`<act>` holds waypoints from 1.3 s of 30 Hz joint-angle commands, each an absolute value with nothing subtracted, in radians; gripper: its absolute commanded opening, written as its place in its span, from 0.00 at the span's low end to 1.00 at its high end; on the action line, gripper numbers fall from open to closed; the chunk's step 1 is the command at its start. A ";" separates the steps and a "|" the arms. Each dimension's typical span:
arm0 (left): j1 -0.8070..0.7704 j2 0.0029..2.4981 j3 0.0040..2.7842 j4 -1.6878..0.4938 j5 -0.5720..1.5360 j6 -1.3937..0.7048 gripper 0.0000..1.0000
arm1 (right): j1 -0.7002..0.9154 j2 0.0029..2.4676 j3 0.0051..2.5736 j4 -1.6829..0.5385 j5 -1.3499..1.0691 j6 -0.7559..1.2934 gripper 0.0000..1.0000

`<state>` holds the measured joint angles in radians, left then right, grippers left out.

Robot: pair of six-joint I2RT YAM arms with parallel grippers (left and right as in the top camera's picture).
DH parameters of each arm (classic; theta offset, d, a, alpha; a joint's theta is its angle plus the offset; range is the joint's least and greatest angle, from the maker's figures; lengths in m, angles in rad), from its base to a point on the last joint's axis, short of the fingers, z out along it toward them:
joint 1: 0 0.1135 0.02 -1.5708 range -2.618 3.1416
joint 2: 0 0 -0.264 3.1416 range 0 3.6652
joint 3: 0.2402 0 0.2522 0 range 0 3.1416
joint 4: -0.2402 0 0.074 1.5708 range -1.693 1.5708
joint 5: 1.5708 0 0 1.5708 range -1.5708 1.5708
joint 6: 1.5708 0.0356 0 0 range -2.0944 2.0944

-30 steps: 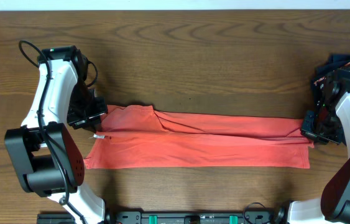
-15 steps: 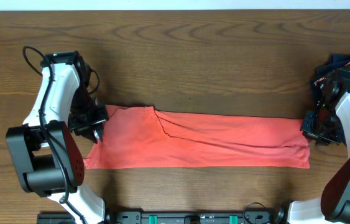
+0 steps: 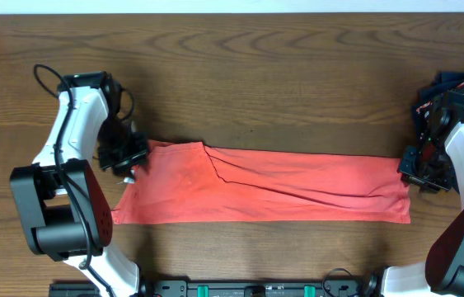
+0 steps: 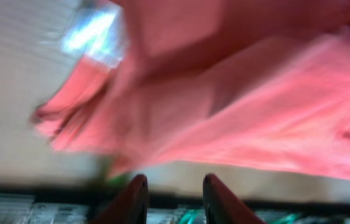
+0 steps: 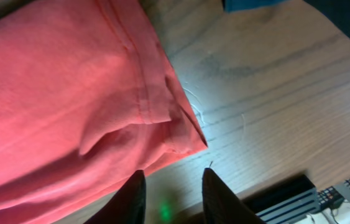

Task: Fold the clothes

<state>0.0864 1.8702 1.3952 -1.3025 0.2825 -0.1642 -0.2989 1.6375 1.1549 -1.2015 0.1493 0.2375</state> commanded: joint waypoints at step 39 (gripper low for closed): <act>-0.301 1.988 1.360 -0.828 0.138 -0.324 0.08 | -0.311 1.623 1.150 -1.185 0.123 0.246 0.33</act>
<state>-0.2993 1.9854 1.3663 -0.8223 0.1501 -0.3206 -0.2989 1.6375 1.1545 -1.1877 0.1257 0.2379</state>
